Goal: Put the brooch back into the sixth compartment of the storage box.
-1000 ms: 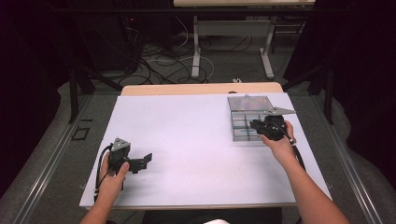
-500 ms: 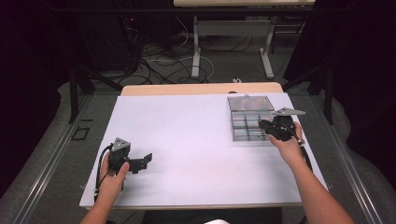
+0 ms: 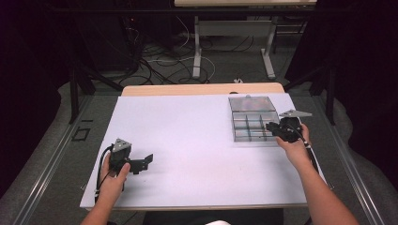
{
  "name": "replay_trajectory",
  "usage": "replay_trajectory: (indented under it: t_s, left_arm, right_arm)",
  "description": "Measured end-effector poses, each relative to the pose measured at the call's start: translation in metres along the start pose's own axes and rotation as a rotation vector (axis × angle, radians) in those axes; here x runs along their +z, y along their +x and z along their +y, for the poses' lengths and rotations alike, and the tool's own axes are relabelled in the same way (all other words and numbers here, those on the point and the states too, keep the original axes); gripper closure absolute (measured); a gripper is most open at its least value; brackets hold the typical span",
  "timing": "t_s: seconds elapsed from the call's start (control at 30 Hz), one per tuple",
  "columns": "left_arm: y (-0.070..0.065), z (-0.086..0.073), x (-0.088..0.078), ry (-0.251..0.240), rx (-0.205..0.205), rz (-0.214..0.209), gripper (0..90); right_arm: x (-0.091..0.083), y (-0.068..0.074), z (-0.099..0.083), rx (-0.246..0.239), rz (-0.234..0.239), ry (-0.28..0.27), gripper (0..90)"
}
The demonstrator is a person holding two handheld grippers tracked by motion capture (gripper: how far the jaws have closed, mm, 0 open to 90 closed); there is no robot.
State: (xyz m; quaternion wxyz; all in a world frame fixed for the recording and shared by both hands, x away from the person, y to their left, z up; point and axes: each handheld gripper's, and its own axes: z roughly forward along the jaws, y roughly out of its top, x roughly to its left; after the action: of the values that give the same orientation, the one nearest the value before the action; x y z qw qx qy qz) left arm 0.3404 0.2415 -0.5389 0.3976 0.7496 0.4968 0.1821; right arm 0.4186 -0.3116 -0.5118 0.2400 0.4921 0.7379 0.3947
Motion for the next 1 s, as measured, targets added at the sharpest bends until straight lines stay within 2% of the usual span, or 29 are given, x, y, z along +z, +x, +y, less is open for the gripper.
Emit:
replay_trajectory:
  t_s: [0.67,0.73,1.0]
  left_arm:
    - [0.000,0.000,0.001,-0.005,0.000,0.002,0.6]
    - [0.000,0.000,0.001,-0.005,0.001,0.003,0.6]
    - [0.000,0.000,0.001,-0.005,0.000,0.002,0.6]
  right_arm:
    - [0.009,-0.010,-0.006,0.019,-0.037,0.053,79.4]
    - [0.010,-0.011,-0.006,0.010,-0.041,0.057,79.4]
    - [0.011,-0.013,-0.007,0.030,-0.053,0.071,79.3]
